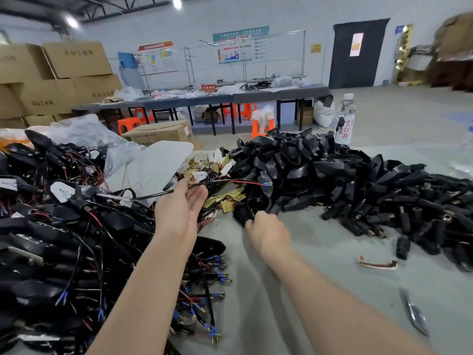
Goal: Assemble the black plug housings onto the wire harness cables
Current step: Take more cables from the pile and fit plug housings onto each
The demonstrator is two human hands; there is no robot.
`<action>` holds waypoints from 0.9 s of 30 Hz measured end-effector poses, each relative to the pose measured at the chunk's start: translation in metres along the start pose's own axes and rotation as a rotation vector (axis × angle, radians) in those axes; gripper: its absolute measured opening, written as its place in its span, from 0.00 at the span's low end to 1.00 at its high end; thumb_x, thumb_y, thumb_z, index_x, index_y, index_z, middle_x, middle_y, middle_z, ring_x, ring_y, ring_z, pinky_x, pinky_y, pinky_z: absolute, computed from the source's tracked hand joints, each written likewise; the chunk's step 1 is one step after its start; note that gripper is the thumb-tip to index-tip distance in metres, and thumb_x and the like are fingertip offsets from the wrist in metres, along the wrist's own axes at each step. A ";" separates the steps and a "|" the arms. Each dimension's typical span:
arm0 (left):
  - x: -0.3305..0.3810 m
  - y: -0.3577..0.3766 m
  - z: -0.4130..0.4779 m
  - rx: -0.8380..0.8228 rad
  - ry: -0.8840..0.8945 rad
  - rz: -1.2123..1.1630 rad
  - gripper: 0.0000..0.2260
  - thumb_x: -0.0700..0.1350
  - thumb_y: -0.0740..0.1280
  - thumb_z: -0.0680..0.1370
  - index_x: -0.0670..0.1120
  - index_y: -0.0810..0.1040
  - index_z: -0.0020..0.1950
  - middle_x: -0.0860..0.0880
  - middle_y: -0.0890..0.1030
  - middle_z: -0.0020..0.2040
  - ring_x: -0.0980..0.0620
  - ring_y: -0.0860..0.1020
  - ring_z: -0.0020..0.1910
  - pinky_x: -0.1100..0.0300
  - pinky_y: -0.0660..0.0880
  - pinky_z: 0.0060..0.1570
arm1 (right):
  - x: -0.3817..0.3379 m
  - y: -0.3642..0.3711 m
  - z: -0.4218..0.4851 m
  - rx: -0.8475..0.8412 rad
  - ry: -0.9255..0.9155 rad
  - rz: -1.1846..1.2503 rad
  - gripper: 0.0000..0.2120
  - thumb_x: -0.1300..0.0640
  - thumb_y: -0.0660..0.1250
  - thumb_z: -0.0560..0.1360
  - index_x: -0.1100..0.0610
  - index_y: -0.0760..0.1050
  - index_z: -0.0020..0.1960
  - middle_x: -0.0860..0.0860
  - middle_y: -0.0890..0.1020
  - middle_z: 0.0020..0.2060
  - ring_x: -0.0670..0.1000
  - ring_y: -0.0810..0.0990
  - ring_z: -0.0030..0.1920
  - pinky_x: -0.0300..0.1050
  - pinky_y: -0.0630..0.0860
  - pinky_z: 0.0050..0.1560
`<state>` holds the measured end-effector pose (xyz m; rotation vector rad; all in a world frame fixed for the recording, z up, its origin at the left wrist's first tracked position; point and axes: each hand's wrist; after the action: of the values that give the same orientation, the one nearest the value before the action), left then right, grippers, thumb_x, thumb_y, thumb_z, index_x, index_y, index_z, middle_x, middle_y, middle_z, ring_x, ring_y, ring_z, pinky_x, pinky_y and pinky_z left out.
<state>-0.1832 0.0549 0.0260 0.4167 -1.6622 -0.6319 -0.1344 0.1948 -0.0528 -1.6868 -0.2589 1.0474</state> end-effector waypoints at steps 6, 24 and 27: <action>0.000 -0.007 -0.011 0.015 -0.073 -0.076 0.06 0.36 0.65 0.81 0.36 0.76 0.57 0.37 0.81 0.52 0.45 0.83 0.50 0.58 0.83 0.43 | 0.016 -0.013 -0.020 -0.122 0.061 0.408 0.10 0.57 0.57 0.80 0.59 0.72 0.43 0.60 0.83 0.45 0.56 0.76 0.36 0.43 0.70 0.33; -0.102 -0.014 -0.162 -0.098 -0.393 -0.231 0.07 0.40 0.63 0.82 0.38 0.77 0.47 0.41 0.84 0.37 0.48 0.85 0.36 0.59 0.82 0.35 | 0.165 -0.071 -0.202 -0.329 0.153 1.699 0.17 0.74 0.62 0.75 0.59 0.86 0.41 0.60 0.86 0.47 0.53 0.85 0.38 0.44 0.81 0.36; -0.111 -0.021 -0.171 -0.078 -0.405 -0.227 0.07 0.40 0.63 0.82 0.39 0.77 0.47 0.40 0.83 0.41 0.48 0.85 0.35 0.58 0.83 0.34 | 0.173 -0.071 -0.204 -0.251 0.168 1.771 0.13 0.72 0.63 0.76 0.63 0.85 0.43 0.61 0.85 0.44 0.56 0.86 0.39 0.46 0.82 0.37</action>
<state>0.0032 0.0745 -0.0559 0.4451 -1.9806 -0.9970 0.1416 0.1948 -0.0729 -2.0352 1.5516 2.0652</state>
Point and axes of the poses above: each hand's wrist, its own z-axis towards the middle knuckle, its own y-axis out of the palm, x = y × z
